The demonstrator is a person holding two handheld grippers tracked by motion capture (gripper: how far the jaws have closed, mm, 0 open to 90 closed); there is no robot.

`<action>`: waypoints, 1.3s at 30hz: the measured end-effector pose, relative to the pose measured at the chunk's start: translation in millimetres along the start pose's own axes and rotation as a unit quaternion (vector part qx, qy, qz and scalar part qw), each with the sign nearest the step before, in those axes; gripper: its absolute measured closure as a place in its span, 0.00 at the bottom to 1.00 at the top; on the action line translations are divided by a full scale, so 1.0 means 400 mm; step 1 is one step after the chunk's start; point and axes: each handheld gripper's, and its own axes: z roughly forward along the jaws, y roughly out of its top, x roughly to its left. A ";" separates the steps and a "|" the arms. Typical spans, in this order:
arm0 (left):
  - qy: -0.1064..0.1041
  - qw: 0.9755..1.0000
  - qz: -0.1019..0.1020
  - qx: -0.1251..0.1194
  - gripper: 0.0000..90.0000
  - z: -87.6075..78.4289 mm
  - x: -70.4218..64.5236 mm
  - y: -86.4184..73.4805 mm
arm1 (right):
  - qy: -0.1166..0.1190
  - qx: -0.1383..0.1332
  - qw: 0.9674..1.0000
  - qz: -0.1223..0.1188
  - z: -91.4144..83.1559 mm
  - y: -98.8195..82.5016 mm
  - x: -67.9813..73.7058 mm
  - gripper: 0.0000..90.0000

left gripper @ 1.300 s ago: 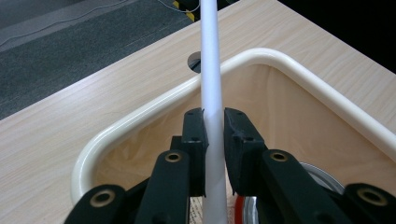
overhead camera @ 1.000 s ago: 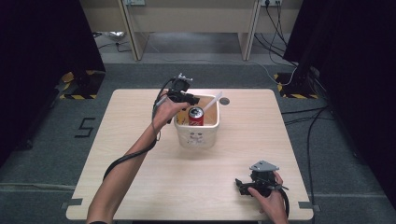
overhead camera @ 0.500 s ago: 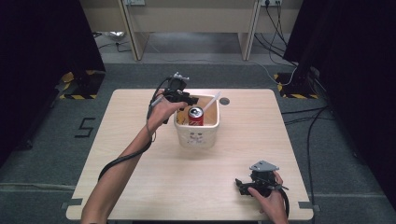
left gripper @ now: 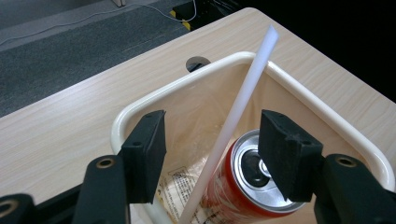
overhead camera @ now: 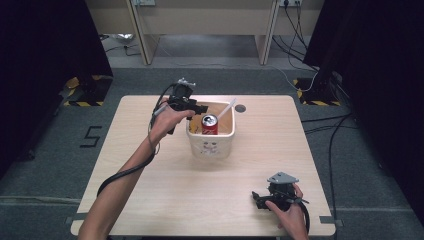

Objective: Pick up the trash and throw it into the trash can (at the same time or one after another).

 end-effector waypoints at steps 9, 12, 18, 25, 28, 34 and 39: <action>-0.005 1.000 0.005 -0.005 0.45 -0.030 -0.002 -0.010 | 0.001 -0.001 1.000 0.001 0.000 0.000 0.000 0.01; -0.006 1.000 0.004 -0.007 0.44 -0.037 0.000 -0.015 | 0.001 -0.001 1.000 0.001 0.000 0.000 0.000 0.01; -0.010 1.000 0.003 -0.012 0.43 -0.057 0.008 -0.031 | 0.001 -0.001 1.000 0.001 0.000 0.000 0.000 0.01; -0.008 1.000 -0.003 -0.017 0.39 -0.083 0.023 -0.050 | 0.001 0.000 1.000 0.001 0.000 0.000 0.000 0.01; -0.008 1.000 -0.007 -0.021 0.38 -0.093 0.032 -0.061 | 0.001 0.000 1.000 0.001 0.000 0.000 0.000 0.01; -0.007 0.999 -0.018 -0.028 0.36 -0.113 0.051 -0.089 | 0.001 0.000 1.000 0.001 0.000 0.000 0.000 0.01; -0.005 0.999 -0.021 -0.035 0.36 -0.130 0.064 -0.111 | 0.001 0.000 1.000 0.001 0.000 0.000 0.000 0.01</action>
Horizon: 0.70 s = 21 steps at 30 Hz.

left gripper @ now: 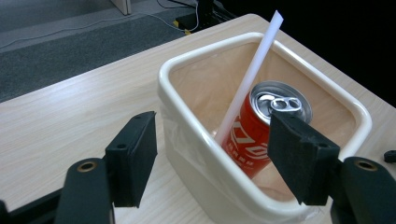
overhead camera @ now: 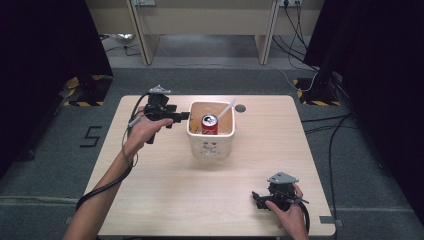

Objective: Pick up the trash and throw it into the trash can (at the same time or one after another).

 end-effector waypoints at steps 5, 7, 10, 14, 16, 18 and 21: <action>-0.002 1.000 -0.003 -0.009 0.35 -0.019 0.011 -0.025 | 0.000 -0.001 1.000 0.000 0.000 0.000 0.000 0.01; 0.001 1.000 -0.003 -0.010 0.34 -0.024 0.013 -0.036 | 0.000 -0.001 1.000 0.000 0.000 0.000 0.000 0.01; 0.004 1.000 -0.002 -0.012 0.34 -0.030 0.018 -0.054 | 0.000 -0.001 1.000 0.000 0.000 0.000 0.000 0.01; 0.007 1.000 -0.007 -0.015 0.33 -0.036 0.024 -0.078 | 0.000 -0.001 1.000 0.000 0.000 0.000 0.000 0.01; 0.007 1.000 -0.008 -0.015 0.33 -0.037 0.028 -0.090 | 0.000 -0.001 1.000 0.000 0.000 0.000 0.000 0.01; 0.006 1.000 -0.008 -0.018 0.32 -0.039 0.029 -0.101 | 0.000 -0.001 1.000 0.000 0.000 0.000 0.000 0.01; 0.002 1.000 -0.013 -0.024 0.32 -0.040 0.031 -0.119 | 0.000 -0.001 1.000 0.000 0.000 0.000 0.000 0.01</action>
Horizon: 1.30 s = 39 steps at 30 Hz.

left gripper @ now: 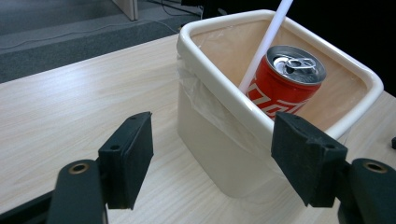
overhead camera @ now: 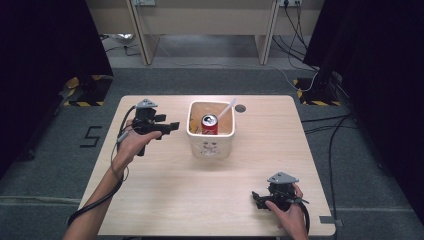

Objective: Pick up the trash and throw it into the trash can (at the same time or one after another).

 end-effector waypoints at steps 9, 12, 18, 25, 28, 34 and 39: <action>0.005 1.000 0.001 0.000 0.32 -0.002 0.004 -0.048 | 0.000 0.001 1.000 0.000 0.000 0.000 0.000 0.01; 0.007 1.000 0.003 0.002 0.32 -0.004 0.002 -0.067 | 0.000 0.000 1.000 -0.001 0.000 0.000 0.000 0.01; 0.014 1.000 0.008 0.002 0.32 -0.008 -0.003 -0.097 | 0.000 0.001 1.000 -0.001 0.000 0.000 0.000 0.01; 0.019 1.000 0.016 0.005 0.32 -0.011 -0.011 -0.129 | 0.000 0.001 1.000 -0.001 0.000 0.000 0.000 0.01; 0.020 1.000 0.018 0.005 0.32 -0.011 -0.015 -0.143 | 0.000 0.001 1.000 -0.001 0.000 0.000 0.000 0.01; 0.021 0.999 0.024 0.011 0.32 -0.009 -0.024 -0.176 | 0.000 0.001 1.000 -0.001 0.000 0.000 0.000 0.01; 0.020 0.999 0.024 0.014 0.32 -0.005 -0.032 -0.205 | 0.000 0.001 1.000 -0.001 0.000 0.000 0.000 0.01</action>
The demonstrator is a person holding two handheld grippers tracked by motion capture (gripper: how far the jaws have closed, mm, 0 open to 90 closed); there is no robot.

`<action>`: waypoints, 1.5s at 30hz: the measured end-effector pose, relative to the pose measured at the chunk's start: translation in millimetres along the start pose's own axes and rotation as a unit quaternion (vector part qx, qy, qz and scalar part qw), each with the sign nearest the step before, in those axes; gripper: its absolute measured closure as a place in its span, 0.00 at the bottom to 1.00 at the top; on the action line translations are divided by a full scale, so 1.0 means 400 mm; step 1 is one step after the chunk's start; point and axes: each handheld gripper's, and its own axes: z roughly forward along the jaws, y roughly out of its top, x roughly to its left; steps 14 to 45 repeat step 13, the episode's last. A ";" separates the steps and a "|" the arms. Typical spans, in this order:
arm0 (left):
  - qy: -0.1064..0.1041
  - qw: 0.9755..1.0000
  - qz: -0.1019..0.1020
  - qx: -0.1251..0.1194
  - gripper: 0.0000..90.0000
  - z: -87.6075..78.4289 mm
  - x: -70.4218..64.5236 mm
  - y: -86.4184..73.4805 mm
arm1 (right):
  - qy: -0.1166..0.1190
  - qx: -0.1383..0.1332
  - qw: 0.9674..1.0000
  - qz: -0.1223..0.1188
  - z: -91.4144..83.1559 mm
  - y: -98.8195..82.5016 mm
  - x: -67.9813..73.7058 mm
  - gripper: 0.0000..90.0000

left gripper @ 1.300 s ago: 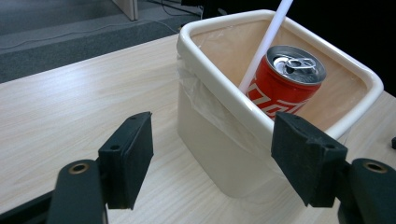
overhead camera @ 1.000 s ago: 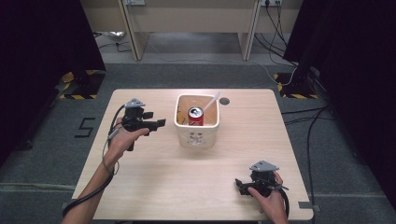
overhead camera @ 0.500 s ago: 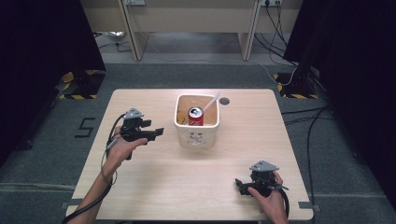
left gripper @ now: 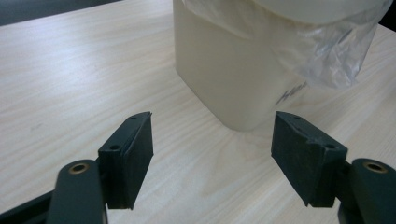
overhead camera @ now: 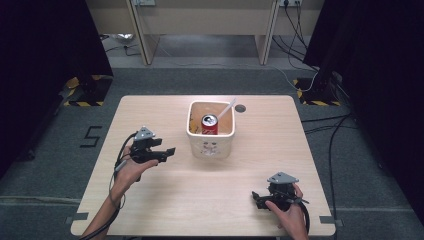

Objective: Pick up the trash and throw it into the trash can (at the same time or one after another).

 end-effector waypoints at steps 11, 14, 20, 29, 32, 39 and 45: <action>0.002 1.000 0.002 0.008 0.32 0.007 -0.014 -0.053 | 0.000 0.000 1.000 0.000 0.000 0.000 0.000 0.01; 0.001 1.000 0.001 0.009 0.32 0.008 -0.013 -0.059 | 0.000 0.000 1.000 0.000 0.000 0.000 0.000 0.01; 0.001 1.000 0.001 0.009 0.32 0.008 -0.013 -0.059 | 0.000 0.000 1.000 0.000 0.000 0.000 0.000 0.01; 0.001 1.000 0.001 0.009 0.32 0.008 -0.013 -0.059 | 0.000 0.000 1.000 0.000 0.000 0.000 0.000 0.01; 0.001 1.000 0.001 0.009 0.32 0.008 -0.013 -0.059 | 0.000 0.000 1.000 0.000 0.000 0.000 0.000 0.01; 0.001 1.000 0.001 0.009 0.32 0.008 -0.013 -0.059 | 0.000 0.000 1.000 0.000 0.000 0.000 0.000 0.01; 0.001 1.000 0.001 0.009 0.32 0.008 -0.013 -0.059 | 0.000 0.000 1.000 0.000 0.000 0.000 0.000 0.01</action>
